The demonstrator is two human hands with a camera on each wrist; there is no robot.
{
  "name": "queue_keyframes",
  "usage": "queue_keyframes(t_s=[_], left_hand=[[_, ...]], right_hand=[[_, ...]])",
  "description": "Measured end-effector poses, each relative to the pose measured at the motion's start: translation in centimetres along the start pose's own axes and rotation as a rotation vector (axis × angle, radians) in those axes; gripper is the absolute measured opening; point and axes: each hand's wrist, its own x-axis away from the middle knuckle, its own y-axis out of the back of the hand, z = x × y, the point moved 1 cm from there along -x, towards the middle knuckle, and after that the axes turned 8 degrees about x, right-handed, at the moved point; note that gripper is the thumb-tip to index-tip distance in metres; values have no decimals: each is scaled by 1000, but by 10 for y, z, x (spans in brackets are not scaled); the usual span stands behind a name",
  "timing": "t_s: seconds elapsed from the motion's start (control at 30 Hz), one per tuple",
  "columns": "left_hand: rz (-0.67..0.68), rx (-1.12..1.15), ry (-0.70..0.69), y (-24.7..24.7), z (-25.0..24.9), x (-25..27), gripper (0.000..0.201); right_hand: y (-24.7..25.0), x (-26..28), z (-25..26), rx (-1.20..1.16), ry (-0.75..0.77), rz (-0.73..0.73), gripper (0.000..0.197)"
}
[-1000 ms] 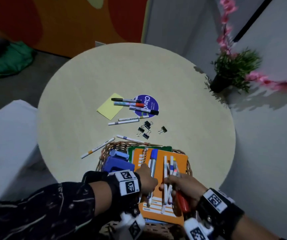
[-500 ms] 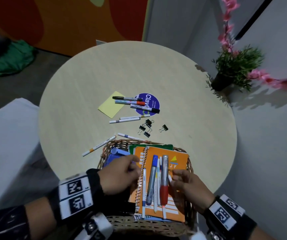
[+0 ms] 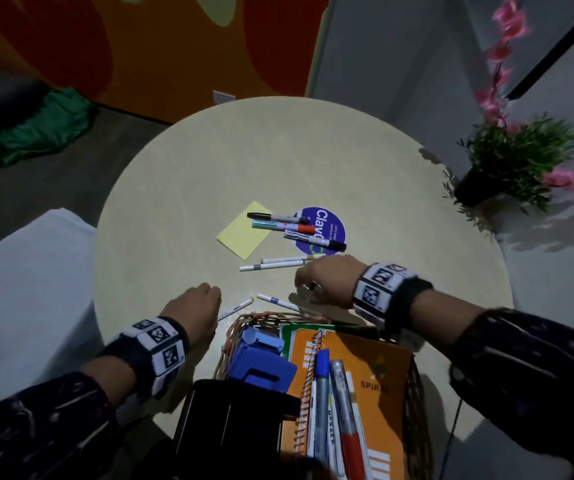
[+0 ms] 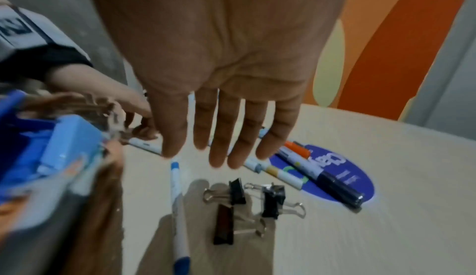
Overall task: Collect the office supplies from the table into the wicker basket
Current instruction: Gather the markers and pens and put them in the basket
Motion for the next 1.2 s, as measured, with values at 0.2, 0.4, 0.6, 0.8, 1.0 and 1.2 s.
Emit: queue_keyframes(t_s=[0.2,0.4,0.6,0.8,1.0,1.2], left_hand=[[0,70,-7,-4,0,-14,14],[-192,200,-158,41,-11,-28,8],[-182,94,-206,26,-41,-67,28],[-125,106,-173,7,-45,-72,24],[-44,182,-179,21,-46,-60,29],[-149,189,-301,30,-60,-79,20]], right_hand=[[-22,-66,23,188,104,255,26],[-31,-89,25,239,179,214,29],[-14,-73,-7,-5,13,55,27],[-3,-80,-64,-92,-181,-118,30],[-22,-95,-77,-36,-302,-150,38],[-26,-99,-73,-138,-283,-185,36]])
